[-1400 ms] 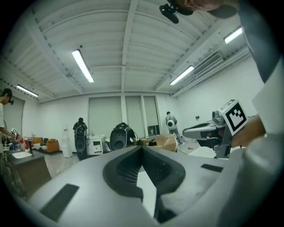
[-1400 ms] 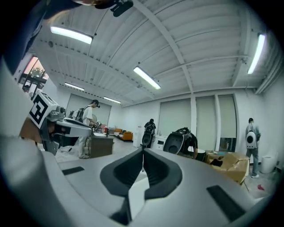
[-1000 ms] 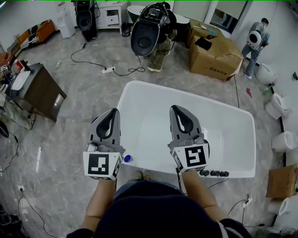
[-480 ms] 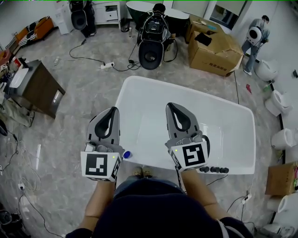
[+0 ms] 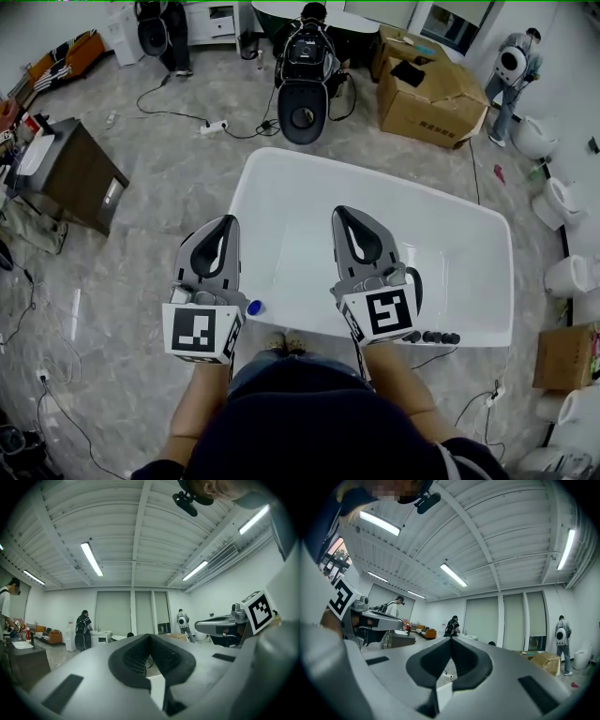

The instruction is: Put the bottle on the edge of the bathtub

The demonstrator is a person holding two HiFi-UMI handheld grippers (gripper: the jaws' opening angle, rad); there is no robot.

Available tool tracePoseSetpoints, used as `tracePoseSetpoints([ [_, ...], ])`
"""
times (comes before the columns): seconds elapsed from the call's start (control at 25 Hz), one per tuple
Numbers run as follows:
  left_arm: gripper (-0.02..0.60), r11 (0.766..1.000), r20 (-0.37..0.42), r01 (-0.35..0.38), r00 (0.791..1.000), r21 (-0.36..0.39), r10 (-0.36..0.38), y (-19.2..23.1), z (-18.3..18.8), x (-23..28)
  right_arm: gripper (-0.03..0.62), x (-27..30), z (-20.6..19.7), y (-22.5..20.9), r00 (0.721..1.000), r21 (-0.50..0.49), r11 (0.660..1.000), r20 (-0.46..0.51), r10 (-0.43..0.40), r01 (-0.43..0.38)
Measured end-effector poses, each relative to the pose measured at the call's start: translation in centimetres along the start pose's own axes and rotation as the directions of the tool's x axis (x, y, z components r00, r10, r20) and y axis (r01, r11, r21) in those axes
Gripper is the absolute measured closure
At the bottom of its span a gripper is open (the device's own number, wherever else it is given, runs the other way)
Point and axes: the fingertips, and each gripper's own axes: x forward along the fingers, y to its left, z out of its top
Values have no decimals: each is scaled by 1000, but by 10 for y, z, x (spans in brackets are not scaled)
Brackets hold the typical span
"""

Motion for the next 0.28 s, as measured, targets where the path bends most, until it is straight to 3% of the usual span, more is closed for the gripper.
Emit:
tracePoseSetpoints([
  [0.28,558,1000,-2,8,1000,-6,-8,0,-4,-6,566,-5,0,5,1000,-5,1000,2,-7,7],
])
